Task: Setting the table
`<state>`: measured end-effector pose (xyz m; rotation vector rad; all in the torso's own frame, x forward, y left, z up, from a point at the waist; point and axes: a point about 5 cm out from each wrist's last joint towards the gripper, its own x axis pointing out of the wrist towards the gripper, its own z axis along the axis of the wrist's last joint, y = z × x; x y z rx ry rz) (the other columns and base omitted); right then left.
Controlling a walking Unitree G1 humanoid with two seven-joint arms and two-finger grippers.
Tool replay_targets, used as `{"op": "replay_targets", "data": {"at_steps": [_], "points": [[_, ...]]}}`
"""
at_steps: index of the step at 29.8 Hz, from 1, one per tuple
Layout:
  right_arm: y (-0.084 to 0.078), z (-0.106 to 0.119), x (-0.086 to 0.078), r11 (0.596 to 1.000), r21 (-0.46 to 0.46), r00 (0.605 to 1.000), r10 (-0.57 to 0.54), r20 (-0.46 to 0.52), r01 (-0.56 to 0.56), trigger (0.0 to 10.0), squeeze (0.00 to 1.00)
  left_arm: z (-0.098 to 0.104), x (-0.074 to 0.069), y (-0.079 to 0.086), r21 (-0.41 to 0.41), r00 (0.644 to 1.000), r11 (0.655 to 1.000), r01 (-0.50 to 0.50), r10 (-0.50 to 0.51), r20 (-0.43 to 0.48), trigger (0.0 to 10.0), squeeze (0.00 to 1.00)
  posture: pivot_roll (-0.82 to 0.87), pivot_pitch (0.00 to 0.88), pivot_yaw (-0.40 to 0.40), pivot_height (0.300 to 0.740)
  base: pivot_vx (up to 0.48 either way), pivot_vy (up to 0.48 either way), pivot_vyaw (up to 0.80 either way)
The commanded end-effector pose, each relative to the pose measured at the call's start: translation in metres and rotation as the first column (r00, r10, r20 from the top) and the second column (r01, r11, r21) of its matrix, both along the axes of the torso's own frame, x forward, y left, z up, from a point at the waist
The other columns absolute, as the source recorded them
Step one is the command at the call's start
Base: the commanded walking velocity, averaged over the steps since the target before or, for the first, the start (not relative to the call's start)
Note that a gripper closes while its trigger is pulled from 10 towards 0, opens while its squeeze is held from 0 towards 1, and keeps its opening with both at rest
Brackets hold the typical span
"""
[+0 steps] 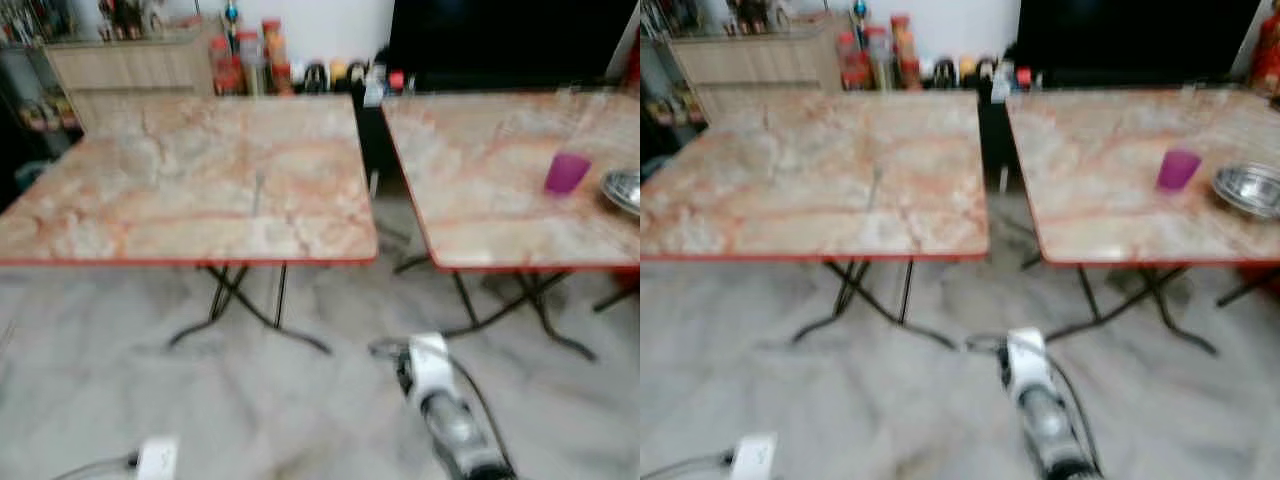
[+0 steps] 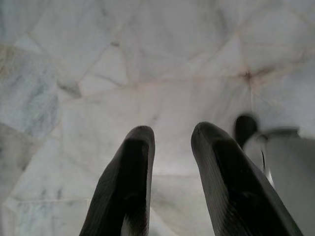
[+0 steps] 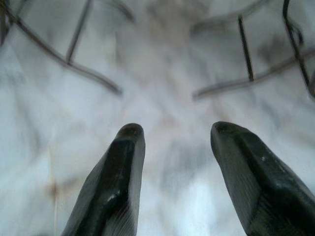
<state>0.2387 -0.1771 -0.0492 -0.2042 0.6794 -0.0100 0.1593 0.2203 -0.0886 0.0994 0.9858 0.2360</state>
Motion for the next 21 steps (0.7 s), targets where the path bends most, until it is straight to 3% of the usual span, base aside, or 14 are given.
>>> {"op": "replay_targets", "data": {"at_steps": [1,8,14,21], "points": [[0.01,-0.006,-0.006,1.0,0.012,0.998,0.021,-0.052,-0.02,10.0,0.0,0.002,0.0,0.009,0.017,1.0,1.0,-0.012,0.012,0.003,10.0,0.0,0.02,0.0,0.012,0.74,0.0,0.48,0.0],[0.004,-0.022,-0.03,0.998,0.027,0.986,-0.043,-0.163,0.048,10.0,0.0,0.003,0.001,0.01,0.022,1.0,1.0,-0.01,0.009,0.007,10.0,0.0,0.03,0.0,0.013,0.74,0.0,0.48,0.0],[0.002,-0.025,-0.036,0.998,0.027,0.981,-0.057,-0.186,0.063,10.0,0.0,0.004,0.002,0.012,0.027,1.0,1.0,-0.007,0.007,0.009,10.0,0.0,0.03,0.0,0.014,0.74,0.0,0.474,0.0],[0.002,-0.028,-0.04,0.997,0.026,0.977,-0.06,-0.205,0.066,10.0,0.0,0.005,0.006,0.01,0.015,0.999,1.0,0.019,-0.02,0.035,10.0,0.0,0.03,0.0,0.019,0.74,0.0,0.04,0.0]]}}
